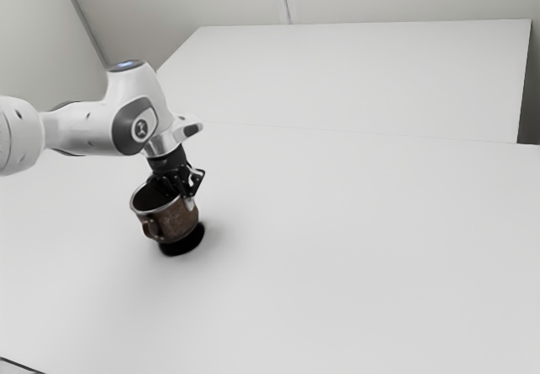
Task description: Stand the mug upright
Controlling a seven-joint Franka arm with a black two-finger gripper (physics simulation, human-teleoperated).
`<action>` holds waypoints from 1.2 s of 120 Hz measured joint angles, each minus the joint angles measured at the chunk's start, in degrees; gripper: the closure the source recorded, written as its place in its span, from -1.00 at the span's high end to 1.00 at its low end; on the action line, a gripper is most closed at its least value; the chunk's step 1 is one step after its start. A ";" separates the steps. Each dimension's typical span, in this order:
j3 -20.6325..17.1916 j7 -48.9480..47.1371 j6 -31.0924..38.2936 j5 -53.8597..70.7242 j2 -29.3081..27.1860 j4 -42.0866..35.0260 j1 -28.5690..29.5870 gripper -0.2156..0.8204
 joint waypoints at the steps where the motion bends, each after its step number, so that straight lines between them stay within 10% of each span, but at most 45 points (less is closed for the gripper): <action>1: 0.00 -0.31 0.01 0.10 0.07 0.00 -0.06 -0.93; 44: 0.11 -10.36 0.34 1.66 3.45 0.59 -1.24 -0.93; 83: 0.21 -14.58 0.09 1.29 3.82 2.62 -1.66 0.21; 144: 1.77 -3.33 -13.70 2.55 -1.66 19.22 -2.24 0.55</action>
